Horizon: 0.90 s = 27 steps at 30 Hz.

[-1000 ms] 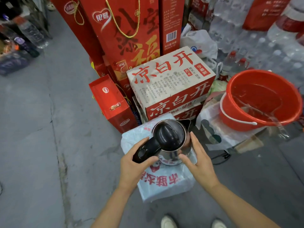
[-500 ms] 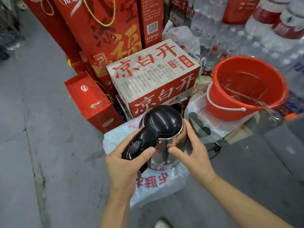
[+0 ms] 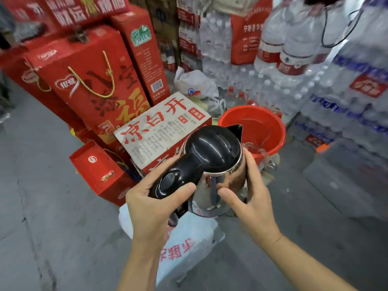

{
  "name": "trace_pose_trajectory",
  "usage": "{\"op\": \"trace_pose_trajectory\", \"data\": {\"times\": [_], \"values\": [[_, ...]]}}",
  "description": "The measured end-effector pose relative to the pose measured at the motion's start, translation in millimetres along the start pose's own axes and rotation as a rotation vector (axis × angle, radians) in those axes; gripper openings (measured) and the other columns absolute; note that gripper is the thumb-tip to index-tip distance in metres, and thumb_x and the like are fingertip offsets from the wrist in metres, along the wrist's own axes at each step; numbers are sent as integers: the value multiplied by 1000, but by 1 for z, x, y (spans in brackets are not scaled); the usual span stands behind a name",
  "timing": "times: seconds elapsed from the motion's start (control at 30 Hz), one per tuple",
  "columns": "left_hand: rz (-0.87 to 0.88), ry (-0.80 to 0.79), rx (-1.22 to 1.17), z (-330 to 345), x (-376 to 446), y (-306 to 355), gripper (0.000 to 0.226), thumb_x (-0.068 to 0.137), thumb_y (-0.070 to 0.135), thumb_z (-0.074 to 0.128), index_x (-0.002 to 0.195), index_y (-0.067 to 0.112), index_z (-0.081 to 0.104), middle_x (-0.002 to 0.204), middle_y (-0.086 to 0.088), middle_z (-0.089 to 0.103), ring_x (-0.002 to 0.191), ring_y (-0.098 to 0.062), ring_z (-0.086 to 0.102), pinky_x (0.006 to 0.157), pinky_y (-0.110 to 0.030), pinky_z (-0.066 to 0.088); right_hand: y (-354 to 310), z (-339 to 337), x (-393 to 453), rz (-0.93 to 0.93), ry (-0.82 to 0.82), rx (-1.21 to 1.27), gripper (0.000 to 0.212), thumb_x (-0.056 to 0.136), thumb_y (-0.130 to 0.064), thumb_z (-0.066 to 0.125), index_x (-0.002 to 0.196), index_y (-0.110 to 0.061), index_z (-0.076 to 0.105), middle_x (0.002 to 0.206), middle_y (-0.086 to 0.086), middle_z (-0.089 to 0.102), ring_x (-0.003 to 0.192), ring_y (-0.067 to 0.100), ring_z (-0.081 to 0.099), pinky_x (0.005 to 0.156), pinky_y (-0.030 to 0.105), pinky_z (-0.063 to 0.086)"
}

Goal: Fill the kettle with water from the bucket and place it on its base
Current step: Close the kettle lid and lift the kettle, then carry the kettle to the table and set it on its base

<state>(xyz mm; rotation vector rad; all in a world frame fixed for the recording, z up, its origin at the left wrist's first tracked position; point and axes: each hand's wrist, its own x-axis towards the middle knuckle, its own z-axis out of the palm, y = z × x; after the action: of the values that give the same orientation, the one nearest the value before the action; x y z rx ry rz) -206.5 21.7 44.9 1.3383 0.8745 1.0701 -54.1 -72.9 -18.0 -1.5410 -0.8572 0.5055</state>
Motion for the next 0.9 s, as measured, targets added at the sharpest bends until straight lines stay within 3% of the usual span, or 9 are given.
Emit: {"op": "trace_pose_trajectory", "data": {"times": [0.07, 0.13, 0.17, 0.23, 0.3, 0.43, 0.6, 0.77, 0.9], "values": [[20, -38, -22, 20, 2, 21, 52, 44, 26, 84, 95, 34, 80, 89, 0, 78, 64, -11, 64, 55, -18, 52, -20, -22, 2, -9, 60, -14, 99, 75, -56, 72, 156, -23, 26, 159, -11, 35, 147, 5, 29, 118, 38, 29], [41, -80, -8, 41, 2, 43, 51, 46, 28, 84, 96, 36, 79, 98, -3, 78, 74, -32, 65, 61, -43, 56, -41, -44, 3, -24, 116, -18, 101, 74, -64, 70, 156, -24, 27, 160, -11, 34, 147, 6, 29, 119, 40, 28], [42, -106, -12, 51, 3, 53, 50, 47, 29, 84, 96, 36, 79, 99, -2, 78, 75, -31, 66, 61, -43, 55, -51, -54, 3, -29, 147, -19, 102, 74, -67, 69, 156, -23, 27, 159, -11, 34, 147, 7, 29, 119, 42, 28], [37, -175, -46, 70, 5, 70, 48, 47, 29, 84, 95, 35, 79, 90, 4, 77, 65, -9, 63, 58, -19, 51, -68, -73, 3, -28, 205, -24, 102, 74, -66, 69, 156, -23, 27, 159, -11, 34, 148, 8, 29, 120, 44, 29], [19, -276, -83, 93, 6, 89, 48, 47, 27, 83, 95, 31, 80, 78, 7, 75, 60, 0, 59, 59, -10, 46, -84, -92, -3, -9, 278, -26, 100, 74, -57, 72, 155, -23, 26, 160, -9, 34, 147, 7, 29, 119, 42, 29], [-1, -466, -87, 133, -1, 118, 54, 47, 26, 84, 101, 25, 78, 86, 5, 78, 76, -7, 71, 69, -17, 52, -107, -124, -24, 15, 467, -22, 95, 76, -48, 69, 155, -19, 26, 158, -10, 36, 145, 2, 31, 119, 36, 29], [38, -691, -46, 172, -23, 137, 52, 55, 17, 86, 106, 24, 77, 99, 0, 79, 95, -19, 73, 85, -37, 56, -128, -155, -62, 6, 692, -40, 92, 79, -43, 68, 155, -13, 25, 159, -4, 35, 146, 5, 31, 119, 34, 29], [-40, -897, -104, 211, -72, 146, 57, 51, 24, 85, 107, 19, 77, 73, 13, 71, 60, -2, 60, 60, -14, 47, -145, -190, -122, 30, 914, -77, 93, 79, -43, 69, 155, -11, 26, 157, -1, 37, 145, 5, 33, 117, 24, 30], [-56, -1062, -156, 245, -124, 156, 63, 46, 11, 87, 109, 11, 75, 82, 7, 77, 69, -5, 66, 64, -15, 51, -156, -221, -176, 46, 1077, -142, 93, 79, -43, 70, 154, -9, 28, 158, 3, 37, 147, 11, 31, 119, 31, 29]]}}
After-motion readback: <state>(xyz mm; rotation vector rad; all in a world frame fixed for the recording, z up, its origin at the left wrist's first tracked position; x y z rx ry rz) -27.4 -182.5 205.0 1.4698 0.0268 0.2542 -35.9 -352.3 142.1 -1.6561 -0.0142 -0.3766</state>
